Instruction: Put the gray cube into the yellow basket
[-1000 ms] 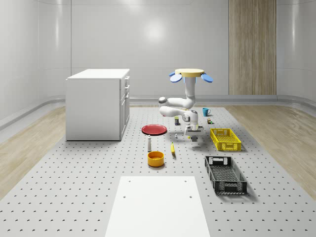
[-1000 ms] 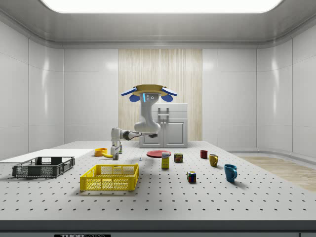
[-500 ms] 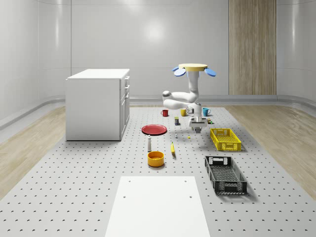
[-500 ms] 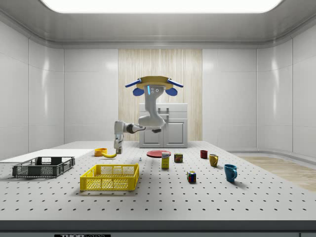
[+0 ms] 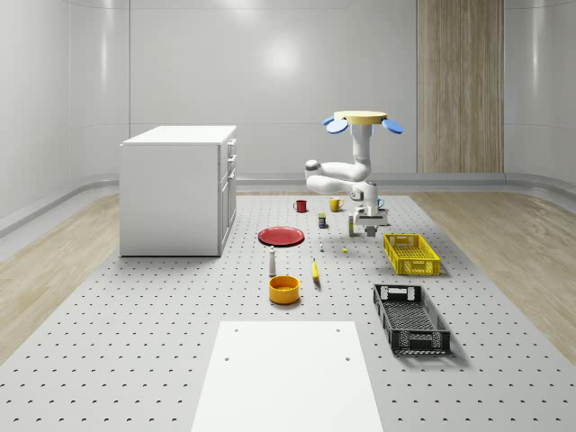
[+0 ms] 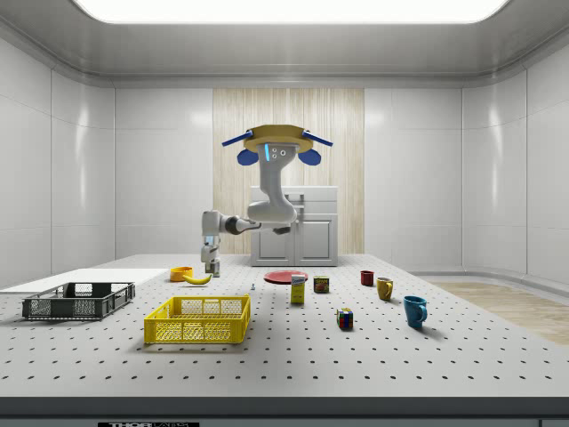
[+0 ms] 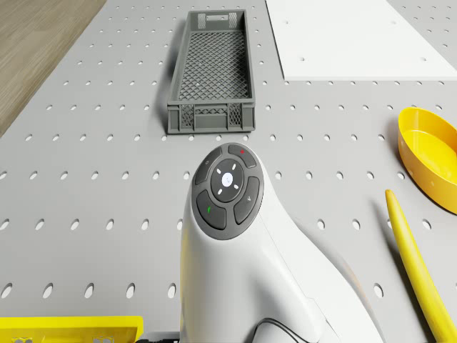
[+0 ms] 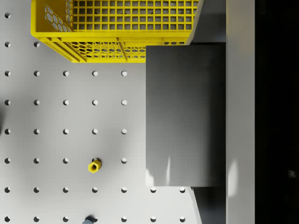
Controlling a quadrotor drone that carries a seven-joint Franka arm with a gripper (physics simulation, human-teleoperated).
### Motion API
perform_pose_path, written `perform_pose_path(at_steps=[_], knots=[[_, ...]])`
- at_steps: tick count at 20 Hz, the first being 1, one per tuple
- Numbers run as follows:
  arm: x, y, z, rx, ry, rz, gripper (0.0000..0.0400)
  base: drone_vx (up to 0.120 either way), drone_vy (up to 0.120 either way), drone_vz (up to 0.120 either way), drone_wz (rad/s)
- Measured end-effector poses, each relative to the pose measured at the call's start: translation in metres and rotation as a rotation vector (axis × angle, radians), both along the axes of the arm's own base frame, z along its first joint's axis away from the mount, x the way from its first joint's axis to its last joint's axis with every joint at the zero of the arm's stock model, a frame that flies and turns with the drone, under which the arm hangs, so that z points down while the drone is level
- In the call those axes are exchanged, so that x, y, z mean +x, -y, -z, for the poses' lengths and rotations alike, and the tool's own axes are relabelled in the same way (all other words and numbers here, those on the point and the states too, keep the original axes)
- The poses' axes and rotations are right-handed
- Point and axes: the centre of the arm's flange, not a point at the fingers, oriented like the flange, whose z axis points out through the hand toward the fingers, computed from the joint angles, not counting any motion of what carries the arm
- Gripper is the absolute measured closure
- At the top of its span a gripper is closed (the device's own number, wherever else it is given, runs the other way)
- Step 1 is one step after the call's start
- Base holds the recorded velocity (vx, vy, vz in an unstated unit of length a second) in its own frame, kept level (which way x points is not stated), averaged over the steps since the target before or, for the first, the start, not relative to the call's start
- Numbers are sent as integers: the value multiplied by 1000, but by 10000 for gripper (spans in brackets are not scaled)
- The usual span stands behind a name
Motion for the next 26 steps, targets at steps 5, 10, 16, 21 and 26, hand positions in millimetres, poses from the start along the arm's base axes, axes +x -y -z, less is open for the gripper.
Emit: perform_pose_path(at_steps=[5, 10, 16, 21, 26], knots=[[0, 0, 0, 0, 0, 0, 150, 0, 120, 0, 0], [0, 0, 0, 0, 0, 0, 150, 0, 120, 0, 0], [0, 0, 0, 0, 0, 0, 150, 0, 120, 0, 0], [0, 0, 0, 0, 0, 0, 150, 0, 120, 0, 0], [0, 0, 0, 0, 0, 0, 150, -8, 120, 0, 0]])
